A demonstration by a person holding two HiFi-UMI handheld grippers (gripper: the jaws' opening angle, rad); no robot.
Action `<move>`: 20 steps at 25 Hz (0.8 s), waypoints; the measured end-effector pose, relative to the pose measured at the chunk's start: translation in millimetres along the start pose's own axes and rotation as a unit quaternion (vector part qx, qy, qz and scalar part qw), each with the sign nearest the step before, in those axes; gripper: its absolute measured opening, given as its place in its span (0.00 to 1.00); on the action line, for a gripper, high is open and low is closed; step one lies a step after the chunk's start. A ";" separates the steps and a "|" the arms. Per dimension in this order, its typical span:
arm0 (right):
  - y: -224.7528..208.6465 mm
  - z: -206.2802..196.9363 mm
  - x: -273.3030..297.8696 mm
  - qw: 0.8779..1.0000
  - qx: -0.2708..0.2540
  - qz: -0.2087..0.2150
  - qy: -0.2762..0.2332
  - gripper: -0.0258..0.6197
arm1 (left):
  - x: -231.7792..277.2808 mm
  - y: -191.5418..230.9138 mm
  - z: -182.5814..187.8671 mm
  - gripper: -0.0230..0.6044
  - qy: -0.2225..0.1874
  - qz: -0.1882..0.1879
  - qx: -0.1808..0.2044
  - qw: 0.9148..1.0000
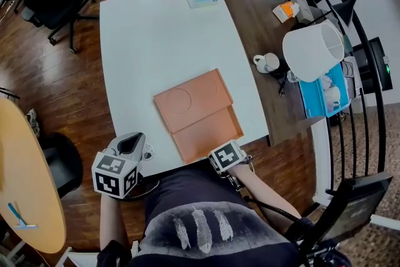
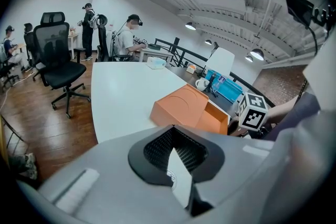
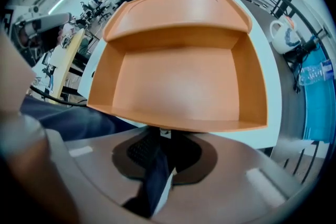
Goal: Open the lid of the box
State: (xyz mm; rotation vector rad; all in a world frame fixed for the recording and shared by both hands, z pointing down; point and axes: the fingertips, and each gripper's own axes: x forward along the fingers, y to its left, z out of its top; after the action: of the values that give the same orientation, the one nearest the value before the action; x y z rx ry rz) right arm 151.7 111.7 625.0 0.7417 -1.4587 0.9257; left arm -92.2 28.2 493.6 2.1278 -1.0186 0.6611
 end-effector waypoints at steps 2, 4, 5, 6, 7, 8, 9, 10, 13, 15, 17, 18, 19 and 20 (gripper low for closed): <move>-1.8 2.6 4.2 1.000 -0.024 -0.010 -0.011 0.14 | 1.9 -1.4 -1.7 0.06 0.004 -0.002 0.002 1.000; -3.2 -2.8 5.1 0.999 -0.031 -0.015 -0.003 0.14 | 3.8 -2.5 -1.6 0.06 0.007 -0.005 0.005 1.000; -3.4 -5.2 4.8 0.999 -0.032 -0.016 0.003 0.14 | 4.3 -2.6 -1.2 0.06 0.007 -0.006 0.006 1.000; -3.6 -6.8 4.4 0.999 -0.032 -0.017 0.008 0.14 | 4.7 -2.7 -0.8 0.06 0.008 -0.006 0.006 1.000; -4.0 -8.1 4.0 0.999 -0.031 -0.020 0.012 0.14 | 5.3 -3.5 -0.2 0.06 0.008 -0.008 0.006 1.000; -4.7 -9.1 3.8 0.999 -0.031 -0.022 0.013 0.14 | 6.5 -5.2 0.6 0.06 0.007 -0.010 0.005 1.000; -5.0 -10.1 4.1 0.999 -0.028 -0.023 0.010 0.14 | 8.4 -7.6 1.8 0.06 0.005 -0.014 0.002 1.000; -4.4 -11.0 4.8 1.000 -0.022 -0.020 0.005 0.14 | 11.4 -10.3 3.3 0.06 0.004 -0.018 -0.001 1.000; 0.7 -13.1 6.0 1.000 -0.002 -0.008 -0.010 0.14 | 22.9 -19.0 7.9 0.06 0.007 -0.025 0.006 1.000; 1.3 -12.7 8.0 1.000 -0.006 -0.008 -0.013 0.14 | 27.6 -24.7 10.9 0.06 0.008 -0.025 0.025 0.999; -0.4 -12.1 7.6 1.000 -0.016 -0.010 -0.010 0.14 | 28.9 -29.8 14.5 0.06 0.005 -0.028 0.036 0.999; -0.5 -13.1 5.9 1.000 -0.017 -0.008 -0.007 0.15 | 28.4 -31.6 16.3 0.06 0.003 -0.030 0.037 0.999; 0.9 -14.0 4.2 1.000 -0.017 -0.002 -0.008 0.15 | 27.4 -32.5 18.0 0.06 0.001 -0.032 0.037 0.999; 3.9 -15.6 2.6 1.000 -0.018 0.011 -0.011 0.16 | 25.9 -32.7 19.7 0.06 -0.001 -0.032 0.036 0.999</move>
State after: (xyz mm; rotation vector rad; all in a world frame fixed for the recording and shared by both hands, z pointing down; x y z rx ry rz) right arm 155.7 127.4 626.9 0.7117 -1.5014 0.9085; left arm -48.1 16.5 486.9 2.2146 -0.9356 0.6743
